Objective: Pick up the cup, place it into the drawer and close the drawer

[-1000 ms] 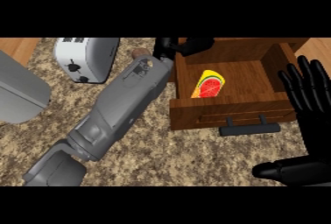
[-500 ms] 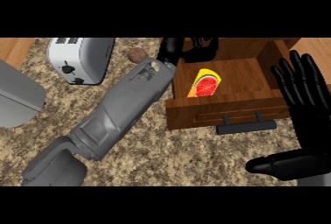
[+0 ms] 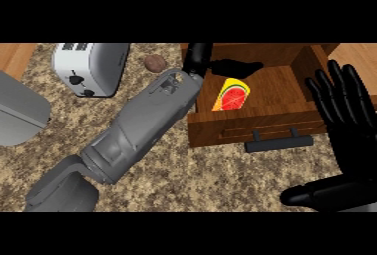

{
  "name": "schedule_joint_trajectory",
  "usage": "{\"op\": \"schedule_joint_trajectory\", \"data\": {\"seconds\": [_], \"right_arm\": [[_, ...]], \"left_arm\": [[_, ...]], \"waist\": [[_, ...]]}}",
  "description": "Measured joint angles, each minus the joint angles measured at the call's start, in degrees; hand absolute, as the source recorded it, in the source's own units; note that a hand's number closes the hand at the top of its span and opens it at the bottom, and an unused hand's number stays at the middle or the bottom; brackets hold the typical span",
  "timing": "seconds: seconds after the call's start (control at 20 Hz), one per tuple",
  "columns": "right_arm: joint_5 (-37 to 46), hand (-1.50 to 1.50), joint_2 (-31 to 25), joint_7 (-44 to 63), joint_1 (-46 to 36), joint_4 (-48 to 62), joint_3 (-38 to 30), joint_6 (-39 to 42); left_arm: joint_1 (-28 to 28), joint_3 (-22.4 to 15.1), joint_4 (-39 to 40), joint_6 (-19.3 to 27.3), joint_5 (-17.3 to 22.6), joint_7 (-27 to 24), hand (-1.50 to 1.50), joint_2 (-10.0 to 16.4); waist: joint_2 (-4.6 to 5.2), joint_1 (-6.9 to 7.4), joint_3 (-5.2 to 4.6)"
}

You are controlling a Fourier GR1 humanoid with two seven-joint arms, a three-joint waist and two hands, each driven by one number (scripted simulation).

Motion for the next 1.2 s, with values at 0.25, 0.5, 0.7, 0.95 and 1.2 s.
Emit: {"op": "schedule_joint_trajectory", "data": {"seconds": [0.25, 0.5, 0.7, 0.95, 1.2], "right_arm": [[-3.08, -1.50, -0.16, 1.92, 0.77, -1.54, -0.28, 0.73], [-5.56, 1.50, -1.68, 2.35, 1.55, -2.27, -2.04, 2.29], [-5.68, 1.50, -4.55, 3.35, 2.87, -4.07, -2.23, 5.04], [-1.42, 1.50, -8.39, 2.14, 5.96, -5.57, -1.76, 9.09], [3.67, 1.50, -10.23, 2.12, 7.23, -6.71, -0.33, 10.52]], "left_arm": [[-0.12, 2.17, -2.38, -1.50, 4.05, -4.41, -1.50, 0.01], [-0.05, 5.54, -3.97, -3.94, 6.06, -5.57, -1.50, 0.18], [2.28, 7.61, -7.60, -4.19, 6.53, -4.68, -1.50, 1.99], [8.77, 9.41, -15.30, -4.04, 7.51, -3.65, -1.50, 6.08], [18.09, 9.95, -25.14, -4.10, 7.69, -1.45, -1.50, 12.09]], "waist": [[-0.32, 1.19, -0.02], [-0.89, 3.57, -0.05], [-1.36, 5.16, -0.07], [-1.84, 6.74, -0.09], [-1.97, 7.59, -0.10]]}}
